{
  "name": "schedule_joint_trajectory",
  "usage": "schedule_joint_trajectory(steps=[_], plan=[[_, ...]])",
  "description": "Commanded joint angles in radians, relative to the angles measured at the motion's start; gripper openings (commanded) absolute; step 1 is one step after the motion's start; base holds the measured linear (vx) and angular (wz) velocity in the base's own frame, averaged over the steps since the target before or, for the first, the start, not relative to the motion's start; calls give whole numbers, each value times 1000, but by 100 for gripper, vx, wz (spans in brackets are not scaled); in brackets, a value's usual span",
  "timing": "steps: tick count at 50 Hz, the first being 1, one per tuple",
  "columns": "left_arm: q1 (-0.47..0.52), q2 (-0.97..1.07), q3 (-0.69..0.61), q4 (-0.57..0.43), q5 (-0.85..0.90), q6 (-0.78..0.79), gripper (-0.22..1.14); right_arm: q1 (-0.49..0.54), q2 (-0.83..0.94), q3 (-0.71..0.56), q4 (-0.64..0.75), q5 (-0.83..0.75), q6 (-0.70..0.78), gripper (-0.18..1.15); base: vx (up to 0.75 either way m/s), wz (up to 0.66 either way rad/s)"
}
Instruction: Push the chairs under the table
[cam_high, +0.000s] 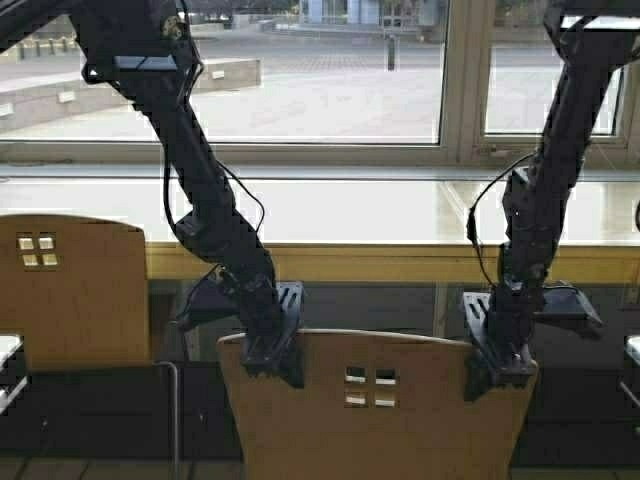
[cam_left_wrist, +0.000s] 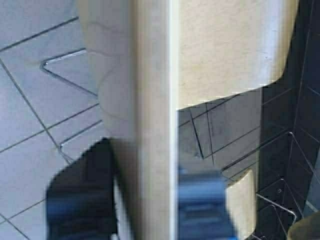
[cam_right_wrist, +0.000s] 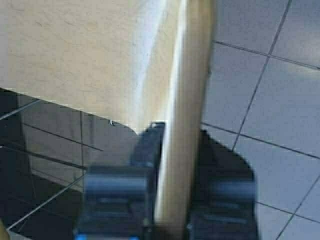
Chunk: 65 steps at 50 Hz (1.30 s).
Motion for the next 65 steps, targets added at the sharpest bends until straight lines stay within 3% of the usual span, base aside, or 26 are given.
schedule_joint_trajectory(steps=[1,65], plan=[[5,-21,-11,-25,-11,0,-1,12,-43,12,-9,0,-40,4,3,7],[20,-8,-32,-40,0,3,3,8,-15,-3,-37,35,-48,4,17,4]])
